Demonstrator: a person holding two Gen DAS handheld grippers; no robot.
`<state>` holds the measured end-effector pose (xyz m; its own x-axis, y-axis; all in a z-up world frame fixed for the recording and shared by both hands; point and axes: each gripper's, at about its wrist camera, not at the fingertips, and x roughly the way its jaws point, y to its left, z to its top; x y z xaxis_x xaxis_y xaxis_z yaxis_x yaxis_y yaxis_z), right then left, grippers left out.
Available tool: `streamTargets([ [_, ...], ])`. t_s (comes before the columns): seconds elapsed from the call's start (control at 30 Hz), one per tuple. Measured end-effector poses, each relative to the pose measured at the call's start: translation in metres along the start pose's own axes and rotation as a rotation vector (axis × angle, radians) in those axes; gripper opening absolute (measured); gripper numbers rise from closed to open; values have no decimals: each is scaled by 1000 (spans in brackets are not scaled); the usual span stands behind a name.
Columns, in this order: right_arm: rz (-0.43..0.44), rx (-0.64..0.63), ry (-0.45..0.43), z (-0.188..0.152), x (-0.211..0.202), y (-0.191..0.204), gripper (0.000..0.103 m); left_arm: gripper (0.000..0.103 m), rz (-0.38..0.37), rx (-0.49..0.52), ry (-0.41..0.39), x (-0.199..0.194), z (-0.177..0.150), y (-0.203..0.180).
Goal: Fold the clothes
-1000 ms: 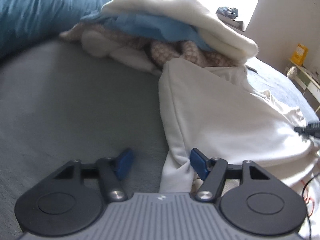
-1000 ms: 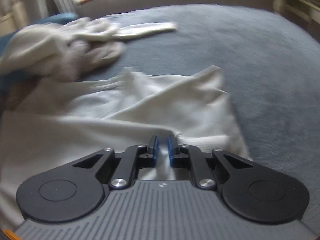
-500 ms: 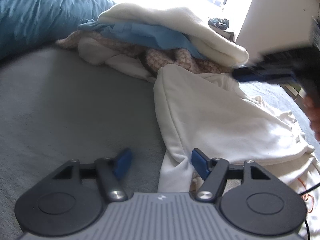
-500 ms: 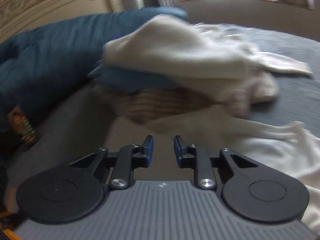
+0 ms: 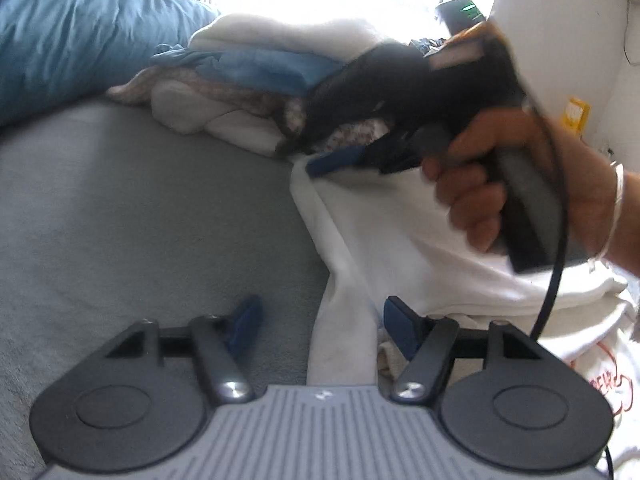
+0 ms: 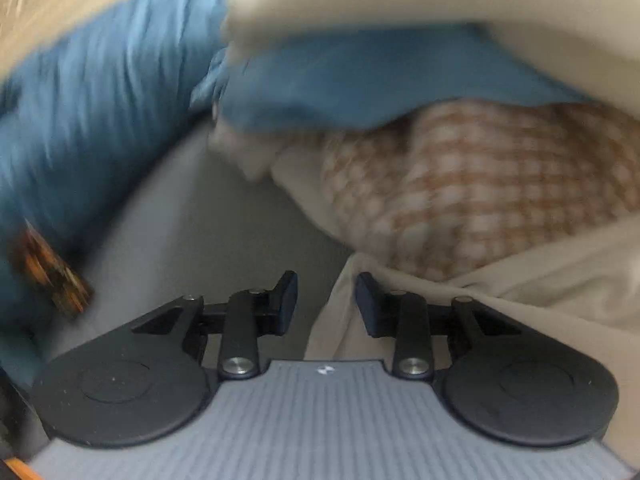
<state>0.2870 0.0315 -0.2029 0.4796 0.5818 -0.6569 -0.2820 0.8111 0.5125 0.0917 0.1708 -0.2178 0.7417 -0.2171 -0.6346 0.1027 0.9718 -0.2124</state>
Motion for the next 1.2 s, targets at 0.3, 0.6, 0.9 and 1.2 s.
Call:
streamTargets([
  [0.3, 201, 336, -245, -19, -170, -53, 42, 69, -59, -240, 91, -23, 16, 31],
  [0.6, 173, 538, -599, -164, -412, -97, 50, 67, -49, -390, 156, -87, 1, 50],
  [0.9, 14, 688, -727, -317, -512, -117, 50, 66, -129, -287, 312, -131, -56, 13],
  [1.2, -171, 855, -647, -397, -510, -152, 51, 64, -128, -136, 466, -165, -113, -14],
])
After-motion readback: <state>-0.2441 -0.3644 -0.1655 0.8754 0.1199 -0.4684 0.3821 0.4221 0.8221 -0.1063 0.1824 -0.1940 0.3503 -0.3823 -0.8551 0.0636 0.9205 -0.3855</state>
